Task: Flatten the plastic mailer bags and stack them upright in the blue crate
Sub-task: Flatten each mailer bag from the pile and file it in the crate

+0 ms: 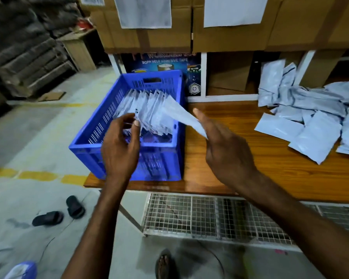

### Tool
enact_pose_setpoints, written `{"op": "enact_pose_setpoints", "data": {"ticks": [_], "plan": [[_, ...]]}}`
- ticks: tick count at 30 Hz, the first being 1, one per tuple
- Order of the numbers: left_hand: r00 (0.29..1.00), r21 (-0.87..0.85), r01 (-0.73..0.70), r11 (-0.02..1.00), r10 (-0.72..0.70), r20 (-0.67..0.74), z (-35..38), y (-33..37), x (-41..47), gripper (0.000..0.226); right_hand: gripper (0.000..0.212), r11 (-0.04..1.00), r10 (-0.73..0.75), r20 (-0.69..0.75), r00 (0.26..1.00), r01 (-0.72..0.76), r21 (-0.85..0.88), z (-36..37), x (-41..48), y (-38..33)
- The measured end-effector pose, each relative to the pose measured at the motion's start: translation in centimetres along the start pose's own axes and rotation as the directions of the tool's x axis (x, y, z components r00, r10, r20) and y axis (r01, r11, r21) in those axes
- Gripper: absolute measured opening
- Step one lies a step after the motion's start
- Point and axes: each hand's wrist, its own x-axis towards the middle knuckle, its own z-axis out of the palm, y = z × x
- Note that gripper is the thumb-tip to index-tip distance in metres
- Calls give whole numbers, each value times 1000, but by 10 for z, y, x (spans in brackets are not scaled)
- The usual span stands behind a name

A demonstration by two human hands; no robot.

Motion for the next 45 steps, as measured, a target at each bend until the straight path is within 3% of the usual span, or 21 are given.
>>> {"op": "enact_pose_setpoints", "data": {"ticks": [3, 5, 8, 12, 15, 17, 22, 24, 28, 31, 35, 41, 45], "plan": [[994, 89, 2, 996, -12, 112, -16, -58, 51, 35, 73, 976, 58, 8, 998, -58, 209, 28, 56, -34], [965, 200, -69, 977, 14, 263, -25, -103, 87, 43, 69, 929, 101, 12, 995, -99, 357, 56, 99, -58], [830, 324, -228, 918, 9, 558, -36, -155, 134, 61, 67, 879, 249, 111, 962, -272, 391, 110, 161, -84], [647, 319, -383, 867, 6, 762, -28, -187, 173, 70, 64, 697, 595, 232, 769, -638, 327, 190, 213, -87], [553, 237, -451, 860, 61, 831, -5, -199, 192, 60, 60, 538, 813, 103, 574, -806, 246, 248, 233, -56], [518, 193, -475, 858, 96, 850, 9, -203, 198, 54, 58, 465, 875, 28, 483, -855, 232, 274, 241, -36], [510, 204, -527, 825, 115, 853, 30, -210, 207, 45, 49, 425, 905, -71, 420, -883, 197, 317, 255, 2], [488, 220, -574, 789, 113, 865, 31, -211, 204, 43, 49, 368, 927, 22, 375, -918, 149, 333, 257, 13], [497, 235, -563, 792, 97, 862, 29, -209, 201, 35, 75, 245, 905, 341, 252, -967, 65, 354, 246, 19], [507, 241, -553, 798, 93, 857, 29, -209, 201, 35, 68, 208, 911, 330, 246, -967, 145, 357, 245, 23], [494, 232, -564, 792, 99, 864, 29, -211, 201, 52, 53, 94, 935, 315, 160, -972, 214, 355, 250, 28], [484, 238, -567, 788, 86, 871, 29, -210, 202, 55, 53, 40, 922, 368, 124, -973, 228, 356, 250, 29], [482, 243, -571, 784, 80, 872, 29, -208, 203, 55, 53, 82, 916, 374, 148, -979, 187, 353, 251, 26]]}}
